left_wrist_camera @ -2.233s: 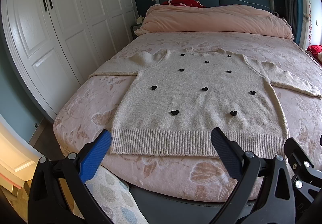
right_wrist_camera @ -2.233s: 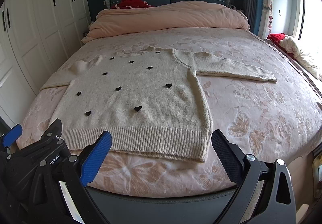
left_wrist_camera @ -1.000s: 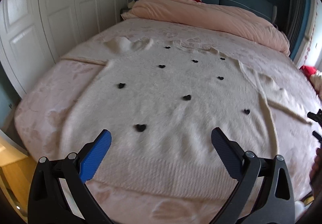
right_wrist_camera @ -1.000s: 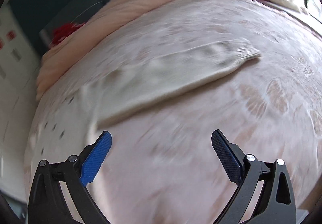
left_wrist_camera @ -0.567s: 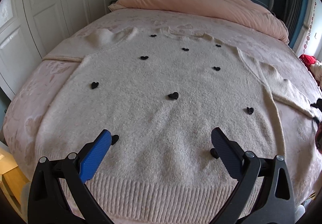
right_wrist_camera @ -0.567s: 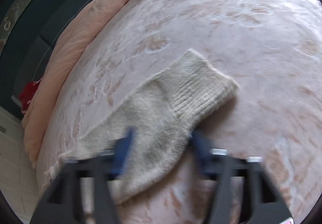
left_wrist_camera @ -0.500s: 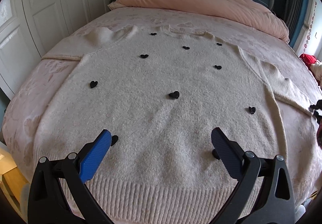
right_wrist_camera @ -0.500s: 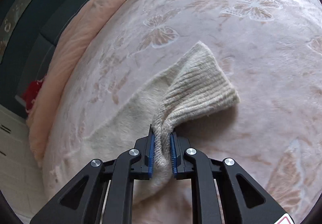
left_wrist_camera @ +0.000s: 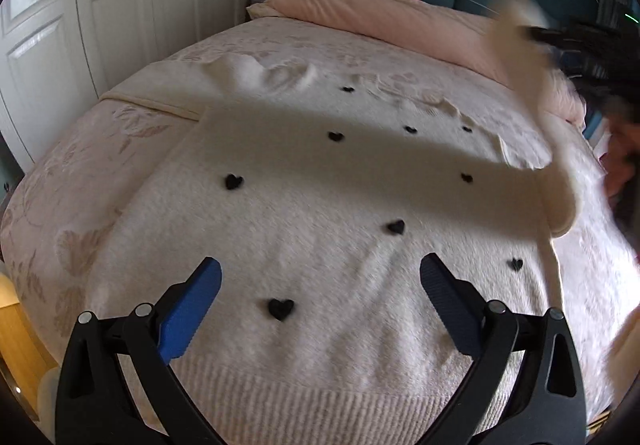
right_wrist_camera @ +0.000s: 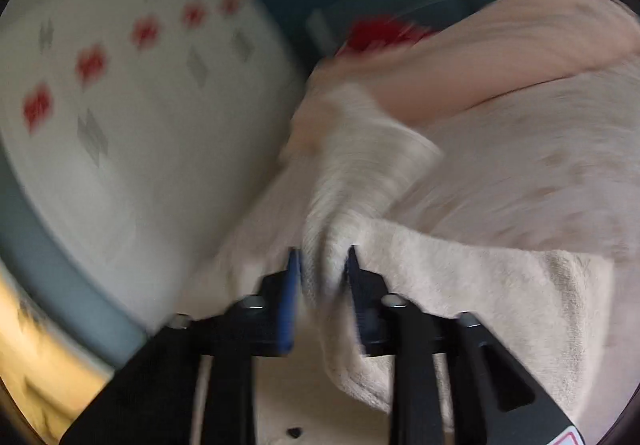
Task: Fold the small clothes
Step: 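Open the right tool to release the folded sleeve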
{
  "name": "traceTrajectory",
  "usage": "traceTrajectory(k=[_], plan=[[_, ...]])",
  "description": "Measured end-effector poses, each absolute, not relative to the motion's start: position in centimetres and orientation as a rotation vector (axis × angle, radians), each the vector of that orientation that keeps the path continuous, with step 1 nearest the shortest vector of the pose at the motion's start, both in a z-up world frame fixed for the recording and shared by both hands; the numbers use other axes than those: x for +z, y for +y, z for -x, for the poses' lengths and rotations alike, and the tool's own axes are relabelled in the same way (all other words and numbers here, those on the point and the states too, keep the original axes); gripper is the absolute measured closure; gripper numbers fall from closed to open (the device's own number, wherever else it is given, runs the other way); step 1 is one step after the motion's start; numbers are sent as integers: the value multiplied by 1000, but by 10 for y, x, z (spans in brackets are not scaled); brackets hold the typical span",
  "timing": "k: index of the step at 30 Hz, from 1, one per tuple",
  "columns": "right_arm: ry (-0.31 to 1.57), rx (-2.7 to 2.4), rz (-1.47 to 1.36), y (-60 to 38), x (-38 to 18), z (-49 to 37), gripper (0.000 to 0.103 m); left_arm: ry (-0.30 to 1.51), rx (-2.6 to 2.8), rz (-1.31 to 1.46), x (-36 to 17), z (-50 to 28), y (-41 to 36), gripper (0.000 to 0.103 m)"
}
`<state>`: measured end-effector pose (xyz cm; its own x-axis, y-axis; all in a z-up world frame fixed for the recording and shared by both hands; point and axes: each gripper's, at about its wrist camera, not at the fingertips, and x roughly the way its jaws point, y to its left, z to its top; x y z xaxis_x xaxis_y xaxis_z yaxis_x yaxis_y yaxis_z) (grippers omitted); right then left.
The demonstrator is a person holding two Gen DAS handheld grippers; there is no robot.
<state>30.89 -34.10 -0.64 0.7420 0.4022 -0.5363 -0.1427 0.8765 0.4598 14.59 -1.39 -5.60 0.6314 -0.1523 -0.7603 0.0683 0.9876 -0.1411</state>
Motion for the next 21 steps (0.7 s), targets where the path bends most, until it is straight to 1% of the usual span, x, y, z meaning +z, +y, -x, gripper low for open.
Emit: traceTrajectory(k=[2,3,4,5,6,8,11,14,15,16,17,18,19,20,21], plan=[[738,304,-321,-305,-23,-319,62,877,-136,107,-51,-155,-7,6],[748,275,-276,-298,-29,-317,59,872,-145,108,-48,-162,-4,5],[746,240,-250,-300,-32,-309,54,866,-157,115,-46,-168,-1,5],[744,198,-239,-304,-37,-299,40,868,-185,135,-43,-183,2,5],[743,133,-238,-316,-44,-282,33,877,-201,154,-43,-193,3,5],[757,24,-228,-341,-61,-251,32,915,-239,242,-49,-228,5,5],[865,-175,-142,-380,-93,-212,31,967,-234,361,-64,-285,0,5],[979,-235,-165,-416,-127,-201,31,1019,-219,425,-89,-331,-14,5],[1002,-233,-193,-424,-137,-203,31,1046,-211,440,-99,-341,-18,9],[1011,-225,-223,-427,-142,-204,31,1073,-199,454,-111,-351,-24,19],[1015,-217,-254,-432,-145,-208,31,1104,-205,473,-123,-362,-30,27],[1010,-212,-294,-436,-147,-212,35,1129,-214,475,-130,-369,-35,54],[998,-210,-320,-439,-148,-217,41,1139,-204,461,-133,-372,-39,74],[980,-207,-345,-440,-148,-221,68,1124,-176,430,-133,-375,-41,78],[971,-197,-391,-445,-148,-230,92,1100,-170,410,-131,-377,-44,88]])
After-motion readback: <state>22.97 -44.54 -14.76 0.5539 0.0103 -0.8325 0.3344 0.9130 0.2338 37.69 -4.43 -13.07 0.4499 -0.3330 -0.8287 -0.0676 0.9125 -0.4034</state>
